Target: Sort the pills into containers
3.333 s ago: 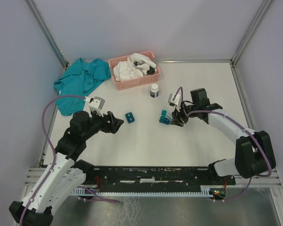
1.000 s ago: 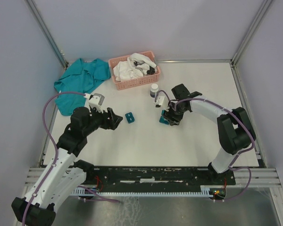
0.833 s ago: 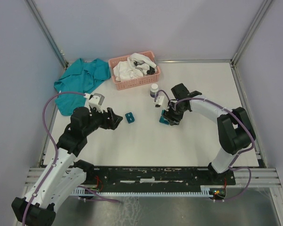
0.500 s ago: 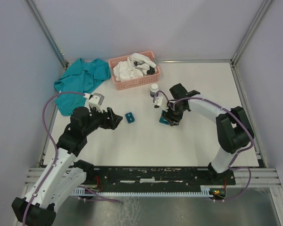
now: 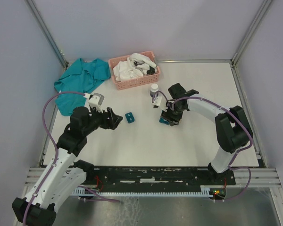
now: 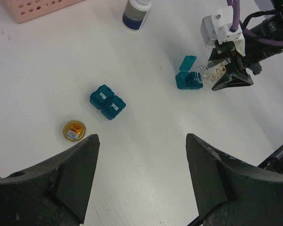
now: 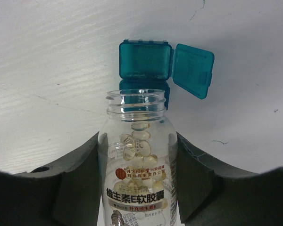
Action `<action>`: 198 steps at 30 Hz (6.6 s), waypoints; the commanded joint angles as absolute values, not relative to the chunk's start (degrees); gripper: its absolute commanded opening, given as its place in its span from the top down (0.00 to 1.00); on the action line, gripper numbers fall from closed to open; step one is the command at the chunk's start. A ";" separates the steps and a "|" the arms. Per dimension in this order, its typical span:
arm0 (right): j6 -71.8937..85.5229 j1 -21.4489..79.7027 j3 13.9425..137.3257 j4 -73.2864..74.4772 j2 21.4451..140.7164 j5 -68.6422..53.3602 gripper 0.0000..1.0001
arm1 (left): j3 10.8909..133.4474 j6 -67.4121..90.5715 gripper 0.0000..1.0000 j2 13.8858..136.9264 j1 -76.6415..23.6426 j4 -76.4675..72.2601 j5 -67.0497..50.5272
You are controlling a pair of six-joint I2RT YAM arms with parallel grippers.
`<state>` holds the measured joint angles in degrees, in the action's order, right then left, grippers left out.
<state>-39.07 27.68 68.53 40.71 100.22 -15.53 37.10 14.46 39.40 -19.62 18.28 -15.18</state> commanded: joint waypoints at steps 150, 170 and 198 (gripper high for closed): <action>-39.52 33.49 67.03 35.36 97.73 -1.55 0.99 | 36.80 13.10 0.19 38.16 -18.54 15.33 -17.49; -40.38 32.73 68.30 39.09 97.10 -7.87 0.99 | 36.75 13.10 0.19 38.27 -18.46 15.21 -17.58; -39.07 34.04 66.85 36.23 97.59 -2.60 0.99 | 36.73 13.03 0.19 38.05 -18.37 15.15 -17.80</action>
<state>-38.89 32.64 67.13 38.48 98.43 -5.10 36.45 14.46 38.61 -18.70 17.85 -16.67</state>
